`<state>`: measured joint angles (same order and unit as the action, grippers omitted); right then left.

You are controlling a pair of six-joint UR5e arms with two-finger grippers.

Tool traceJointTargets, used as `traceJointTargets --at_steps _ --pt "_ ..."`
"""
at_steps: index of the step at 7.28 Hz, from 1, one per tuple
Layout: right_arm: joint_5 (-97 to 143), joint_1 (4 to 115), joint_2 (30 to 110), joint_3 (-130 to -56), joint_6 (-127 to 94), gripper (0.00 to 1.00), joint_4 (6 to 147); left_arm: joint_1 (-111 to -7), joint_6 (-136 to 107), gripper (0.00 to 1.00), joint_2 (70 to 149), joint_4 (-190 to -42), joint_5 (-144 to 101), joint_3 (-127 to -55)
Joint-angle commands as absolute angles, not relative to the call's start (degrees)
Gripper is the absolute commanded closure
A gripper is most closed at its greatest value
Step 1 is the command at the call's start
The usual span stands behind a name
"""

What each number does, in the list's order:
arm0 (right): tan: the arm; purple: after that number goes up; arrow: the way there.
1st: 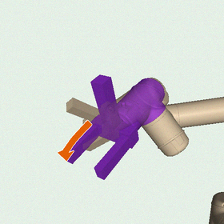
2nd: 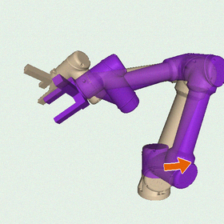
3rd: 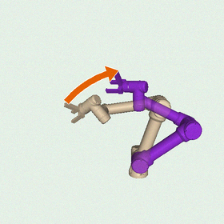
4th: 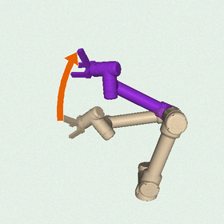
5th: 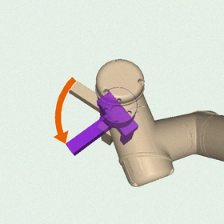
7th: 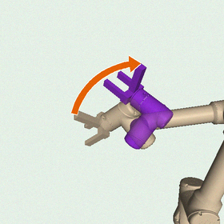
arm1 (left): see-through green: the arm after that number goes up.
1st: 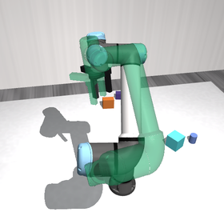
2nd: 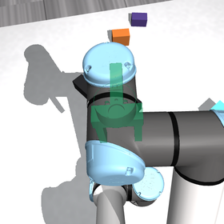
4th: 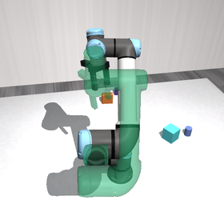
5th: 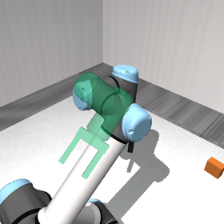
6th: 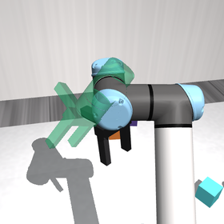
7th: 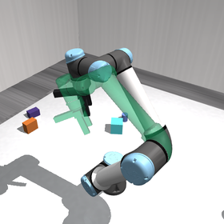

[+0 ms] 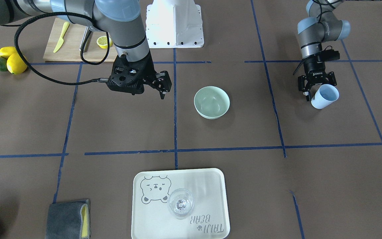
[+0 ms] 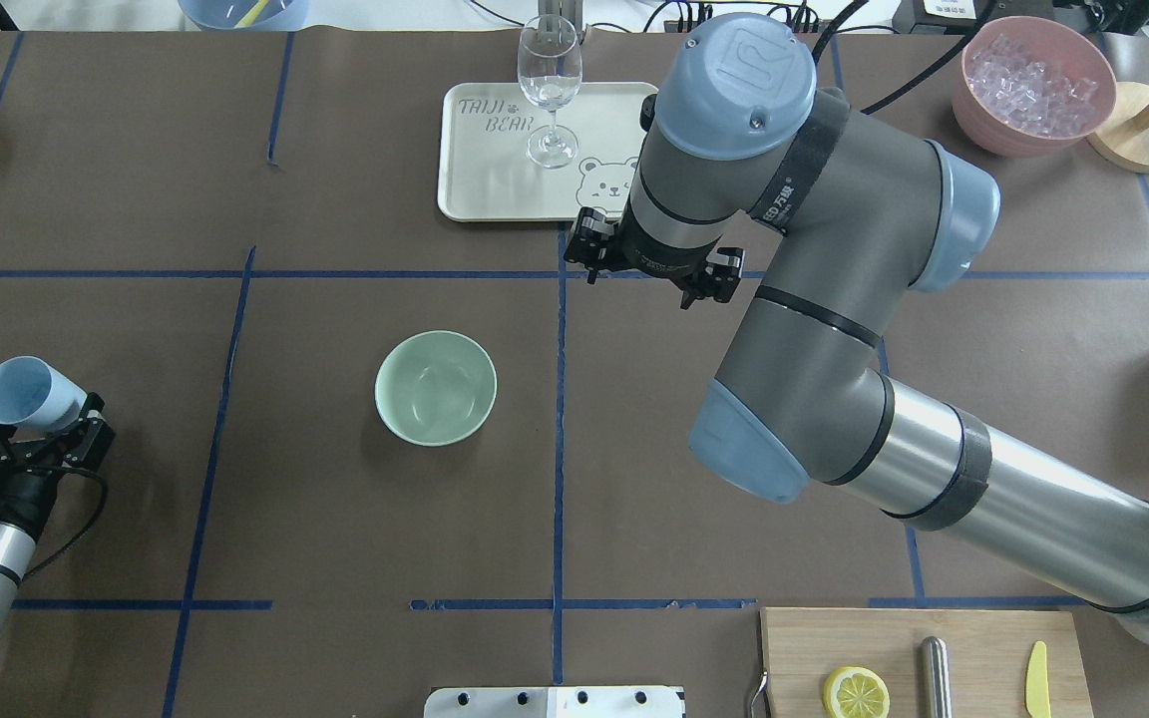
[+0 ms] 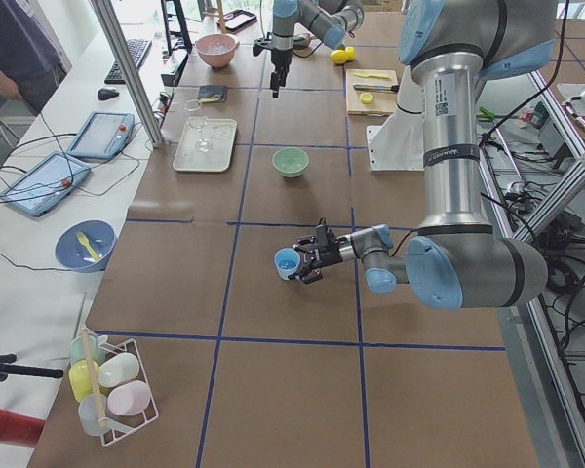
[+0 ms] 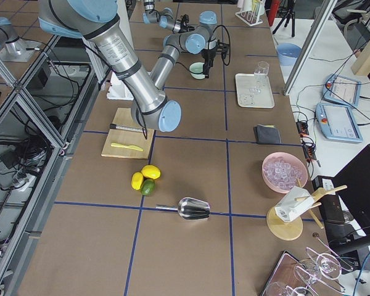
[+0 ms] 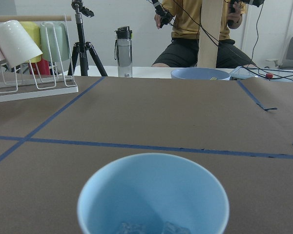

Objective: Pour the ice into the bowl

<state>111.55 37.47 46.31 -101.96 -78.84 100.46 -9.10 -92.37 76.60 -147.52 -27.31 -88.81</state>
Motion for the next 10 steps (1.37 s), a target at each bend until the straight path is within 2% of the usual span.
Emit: traceJointTargets --at_steps 1,6,7,9,10 --pt "111.6 37.5 46.1 -102.0 -78.8 0.0 100.5 -9.5 -92.4 0.02 76.5 -147.8 -25.5 -88.2" --pt "111.4 37.5 46.8 -102.1 -78.8 0.0 100.5 -9.5 -92.5 0.03 76.2 -148.1 -23.0 -87.2" --pt "111.4 37.5 46.8 -102.1 -78.8 0.0 100.4 -9.5 -92.5 0.12 76.2 -148.1 -23.1 -87.1" --pt "111.4 37.5 46.8 -102.1 -78.8 0.0 100.4 -9.5 -92.4 0.68 76.2 -148.1 -23.3 -87.5" --pt "111.4 37.6 46.8 -102.1 -78.8 0.0 100.4 -9.6 -92.3 0.9 76.2 -148.2 -23.4 -88.1"
